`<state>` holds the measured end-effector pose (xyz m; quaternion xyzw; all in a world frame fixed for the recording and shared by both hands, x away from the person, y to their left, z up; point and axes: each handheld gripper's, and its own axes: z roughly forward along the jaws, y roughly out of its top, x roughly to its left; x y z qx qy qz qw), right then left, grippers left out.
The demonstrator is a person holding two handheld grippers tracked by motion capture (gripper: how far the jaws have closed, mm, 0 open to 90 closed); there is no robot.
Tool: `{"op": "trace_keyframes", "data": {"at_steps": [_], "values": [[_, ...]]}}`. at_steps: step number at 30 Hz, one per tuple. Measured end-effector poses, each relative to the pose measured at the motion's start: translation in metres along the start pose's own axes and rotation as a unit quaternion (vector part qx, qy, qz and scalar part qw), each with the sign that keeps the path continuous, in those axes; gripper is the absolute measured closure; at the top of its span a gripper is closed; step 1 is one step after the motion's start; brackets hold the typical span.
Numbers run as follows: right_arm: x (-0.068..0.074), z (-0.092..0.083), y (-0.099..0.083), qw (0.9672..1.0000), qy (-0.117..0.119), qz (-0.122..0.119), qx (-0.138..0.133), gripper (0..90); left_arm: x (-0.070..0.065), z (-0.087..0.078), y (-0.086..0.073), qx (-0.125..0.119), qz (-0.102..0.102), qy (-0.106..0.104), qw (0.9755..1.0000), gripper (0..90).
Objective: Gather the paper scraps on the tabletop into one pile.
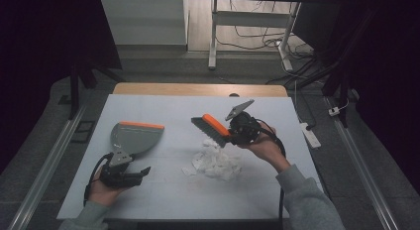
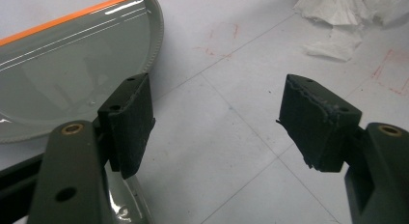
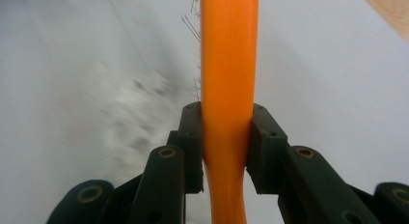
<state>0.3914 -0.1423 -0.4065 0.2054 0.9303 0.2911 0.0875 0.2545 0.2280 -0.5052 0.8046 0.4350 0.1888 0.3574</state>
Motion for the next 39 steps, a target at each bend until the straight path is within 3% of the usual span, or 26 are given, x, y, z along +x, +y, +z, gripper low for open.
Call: {"op": "trace_keyframes", "data": {"at_steps": [4,9,13,16,18,21,22,24,26,29,34,39], "values": [[0.031,0.011,0.008,0.9975,0.057,0.042,-0.004,70.7,0.002,-0.002,-0.001,-0.002,-0.003,0.004,1.0,28.7],[0.065,0.054,0.015,0.9902,0.126,0.061,0.006,70.7,0.004,-0.004,-0.003,-0.004,-0.007,0.006,1.0,28.8],[0.074,0.086,0.015,0.9872,0.142,0.07,0.018,70.7,0.004,-0.004,-0.003,-0.003,-0.006,0.006,1.0,28.8],[0.066,0.091,0.013,0.9907,0.109,0.076,0.026,70.8,0.004,-0.004,-0.003,-0.002,-0.006,0.005,1.0,28.8],[0.054,0.087,0.008,0.99,0.096,0.098,0.031,70.7,0.005,-0.003,-0.004,-0.003,-0.006,0.005,1.0,28.8],[0.041,0.074,-0.001,0.9903,0.077,0.113,0.024,70.7,0.006,-0.002,-0.004,-0.002,-0.008,0.004,1.0,28.8],[0.038,0.068,-0.004,0.9903,0.081,0.113,0.012,70.7,0.006,-0.002,-0.004,-0.001,-0.008,0.004,1.0,28.8],[0.036,0.056,-0.007,0.9871,0.101,0.123,-0.018,70.7,0.005,-0.002,-0.004,0.0,-0.007,0.004,1.0,28.8],[0.037,0.041,-0.008,0.9878,0.099,0.113,-0.041,70.7,0.004,-0.002,-0.004,0.001,-0.006,0.005,1.0,28.8],[0.036,0.018,-0.014,0.9888,0.081,0.107,-0.065,70.7,0.004,-0.003,-0.003,-0.001,-0.005,0.006,1.0,28.8],[0.021,-0.015,-0.04,0.9847,0.053,0.135,-0.097,70.7,0.003,-0.003,-0.003,-0.002,-0.005,0.006,1.0,28.8],[0.009,-0.037,-0.077,0.9812,0.015,0.158,-0.109,70.7,0.004,-0.003,-0.003,-0.003,-0.007,0.006,1.0,28.8]]}}
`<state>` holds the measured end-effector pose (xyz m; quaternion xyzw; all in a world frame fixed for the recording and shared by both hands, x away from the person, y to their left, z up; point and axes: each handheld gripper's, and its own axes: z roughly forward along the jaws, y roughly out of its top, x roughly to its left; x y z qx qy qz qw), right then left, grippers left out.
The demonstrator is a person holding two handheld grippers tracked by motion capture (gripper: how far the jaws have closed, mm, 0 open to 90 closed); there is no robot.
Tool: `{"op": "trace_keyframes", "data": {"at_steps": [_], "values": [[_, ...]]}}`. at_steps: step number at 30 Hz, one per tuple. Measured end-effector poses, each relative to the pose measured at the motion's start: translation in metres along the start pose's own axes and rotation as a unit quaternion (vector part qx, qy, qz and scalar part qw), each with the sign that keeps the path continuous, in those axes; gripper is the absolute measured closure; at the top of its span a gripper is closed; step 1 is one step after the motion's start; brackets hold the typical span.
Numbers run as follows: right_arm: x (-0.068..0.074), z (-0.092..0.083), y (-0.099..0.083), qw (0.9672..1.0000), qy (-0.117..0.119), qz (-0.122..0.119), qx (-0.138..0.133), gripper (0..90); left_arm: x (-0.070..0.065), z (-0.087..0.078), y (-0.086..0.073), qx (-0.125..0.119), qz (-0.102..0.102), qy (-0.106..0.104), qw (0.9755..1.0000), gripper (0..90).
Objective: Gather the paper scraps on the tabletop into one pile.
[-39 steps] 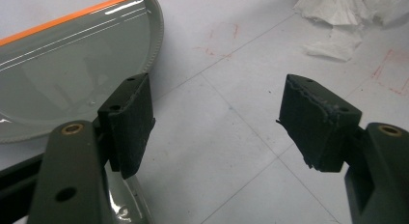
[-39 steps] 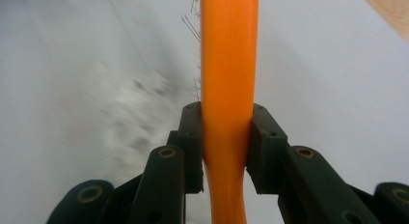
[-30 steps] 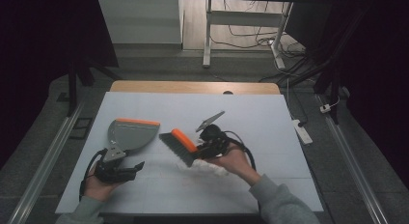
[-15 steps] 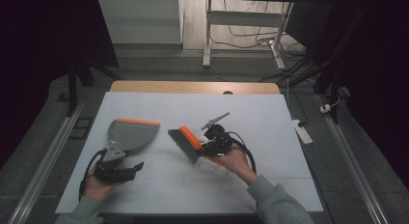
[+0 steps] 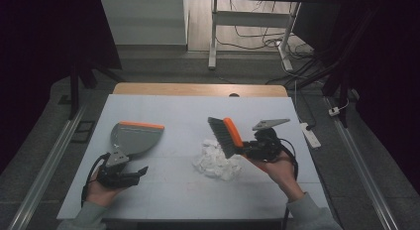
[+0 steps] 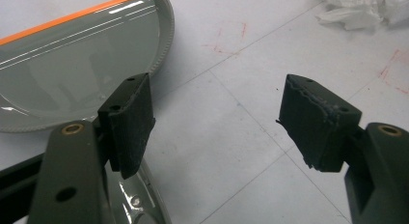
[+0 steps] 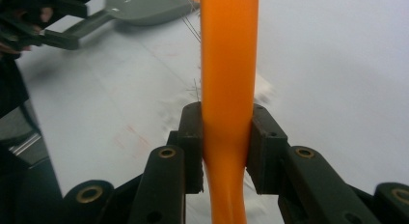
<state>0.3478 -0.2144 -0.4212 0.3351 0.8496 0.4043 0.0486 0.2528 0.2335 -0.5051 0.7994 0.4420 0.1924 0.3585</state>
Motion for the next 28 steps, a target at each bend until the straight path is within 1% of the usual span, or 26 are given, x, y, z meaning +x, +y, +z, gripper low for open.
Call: {"op": "trace_keyframes", "data": {"at_steps": [2,4,6,9,10,14,17,19,22,28], "values": [[-0.008,-0.009,-0.012,0.9998,-0.02,0.005,-0.002,70.7,0.0,0.0,0.0,0.001,0.0,0.001,1.0,28.8],[-0.016,-0.018,-0.024,0.9994,-0.031,0.016,-0.003,70.7,-0.001,0.0,0.001,0.0,0.001,0.0,1.0,28.8],[-0.023,-0.025,-0.037,0.9986,-0.047,0.026,-0.003,70.7,-0.001,0.0,0.001,-0.001,0.001,0.001,1.0,28.8],[-0.032,-0.033,-0.055,0.9975,-0.06,0.037,-0.004,70.8,-0.001,0.0,0.001,-0.002,0.0,0.001,1.0,28.8],[-0.034,-0.035,-0.06,0.997,-0.068,0.036,-0.005,70.7,-0.001,0.001,0.001,-0.001,0.0,0.001,1.0,28.8],[-0.041,-0.041,-0.075,0.9955,-0.083,0.042,-0.013,70.8,-0.001,0.001,0.002,-0.002,0.001,0.001,1.0,28.8],[-0.045,-0.043,-0.082,0.995,-0.088,0.043,-0.019,70.7,-0.002,0.001,0.002,-0.003,0.001,0.002,1.0,28.8],[-0.046,-0.044,-0.084,0.9949,-0.086,0.046,-0.023,70.7,-0.002,0.001,0.002,-0.004,0.001,0.002,1.0,28.8],[-0.045,-0.044,-0.085,0.9948,-0.093,0.035,-0.023,70.7,-0.002,0.001,0.003,-0.004,0.002,0.002,1.0,28.8],[-0.044,-0.045,-0.087,0.995,-0.091,0.025,-0.032,70.7,-0.003,0.001,0.003,-0.005,0.003,0.001,1.0,28.7]]}}
